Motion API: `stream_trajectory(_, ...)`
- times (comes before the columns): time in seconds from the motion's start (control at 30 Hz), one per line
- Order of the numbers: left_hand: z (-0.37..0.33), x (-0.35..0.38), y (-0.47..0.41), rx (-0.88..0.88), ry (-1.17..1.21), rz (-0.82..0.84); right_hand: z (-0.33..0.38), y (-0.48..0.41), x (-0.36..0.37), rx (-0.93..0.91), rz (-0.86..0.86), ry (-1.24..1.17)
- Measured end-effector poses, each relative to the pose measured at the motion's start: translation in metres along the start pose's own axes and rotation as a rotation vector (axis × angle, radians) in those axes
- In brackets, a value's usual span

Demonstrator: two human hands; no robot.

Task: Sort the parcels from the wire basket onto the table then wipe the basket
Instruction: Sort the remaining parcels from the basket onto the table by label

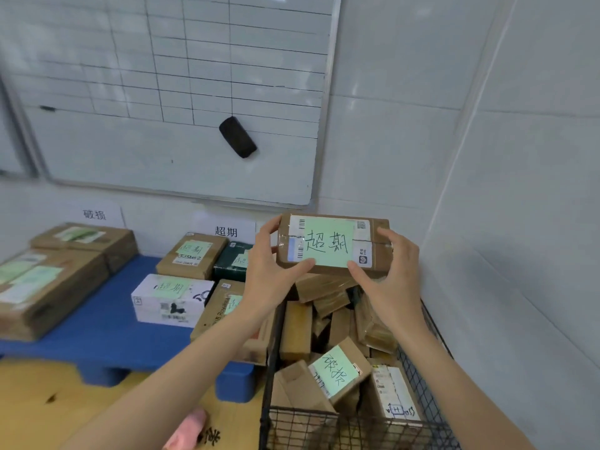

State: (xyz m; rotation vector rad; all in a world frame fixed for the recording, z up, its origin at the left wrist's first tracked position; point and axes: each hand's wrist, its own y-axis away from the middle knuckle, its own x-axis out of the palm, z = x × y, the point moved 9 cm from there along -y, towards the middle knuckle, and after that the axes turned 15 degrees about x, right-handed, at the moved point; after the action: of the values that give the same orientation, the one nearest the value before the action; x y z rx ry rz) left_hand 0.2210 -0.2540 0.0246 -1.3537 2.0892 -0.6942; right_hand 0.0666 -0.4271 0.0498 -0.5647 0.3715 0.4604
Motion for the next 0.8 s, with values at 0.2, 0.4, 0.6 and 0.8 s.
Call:
stream_trajectory(0.2,0.01,-0.062,0.031,-0.031,-0.098,-0.032,0.022,0.031,0.044,-0.006,0.143,0.025)
stream_trajectory(0.4,0.009,-0.103,0.04,0.012,-0.179,-0.036,0.048,0.045,0.07,-0.056,0.234,0.075)
stream_trajectory(0.6,0.031,-0.137,0.033,-0.001,-0.167,-0.003,0.074,0.049,0.106,-0.058,0.272,0.131)
stream_trajectory(0.8,0.079,-0.197,0.025,-0.038,-0.207,0.038,0.098,0.059,0.18,-0.022,0.344,0.171)
